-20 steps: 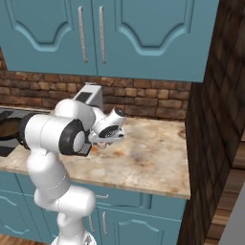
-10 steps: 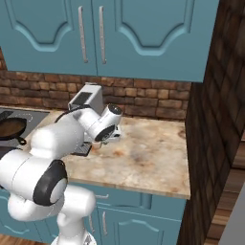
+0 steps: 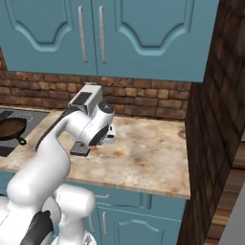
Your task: Place both pans onto different burners. Then place the potato and the steak on different pans.
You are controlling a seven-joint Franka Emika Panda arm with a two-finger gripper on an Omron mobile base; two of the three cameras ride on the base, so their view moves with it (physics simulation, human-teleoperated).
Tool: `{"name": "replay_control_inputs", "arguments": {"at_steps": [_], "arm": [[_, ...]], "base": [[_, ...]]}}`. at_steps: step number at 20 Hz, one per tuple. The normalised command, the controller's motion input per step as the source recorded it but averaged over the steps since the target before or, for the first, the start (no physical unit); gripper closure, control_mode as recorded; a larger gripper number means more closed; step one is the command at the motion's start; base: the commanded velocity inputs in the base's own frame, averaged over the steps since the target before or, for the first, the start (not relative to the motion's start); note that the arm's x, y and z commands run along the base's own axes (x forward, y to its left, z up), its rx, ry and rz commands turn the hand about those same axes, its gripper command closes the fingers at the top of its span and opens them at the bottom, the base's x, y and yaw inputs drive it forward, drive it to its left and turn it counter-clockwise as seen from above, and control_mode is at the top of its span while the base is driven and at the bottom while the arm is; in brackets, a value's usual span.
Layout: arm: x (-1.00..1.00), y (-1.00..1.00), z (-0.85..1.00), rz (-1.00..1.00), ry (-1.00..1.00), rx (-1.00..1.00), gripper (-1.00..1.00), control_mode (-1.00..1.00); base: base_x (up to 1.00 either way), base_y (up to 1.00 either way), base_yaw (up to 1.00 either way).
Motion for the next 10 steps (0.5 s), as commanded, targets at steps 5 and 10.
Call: {"name": "replay_control_inputs", "arguments": {"at_steps": [5, 10], "arm": [[-0.26, 0.00, 0.36, -0.06, 0.00, 0.00, 1.00, -1.00], [-0.10, -0.01, 0.18, -0.04, 0.00, 0.00, 1.00, -1.00]], "base": [[0.00, 0.00, 0.00], [0.00, 0.00, 0.00]]}}
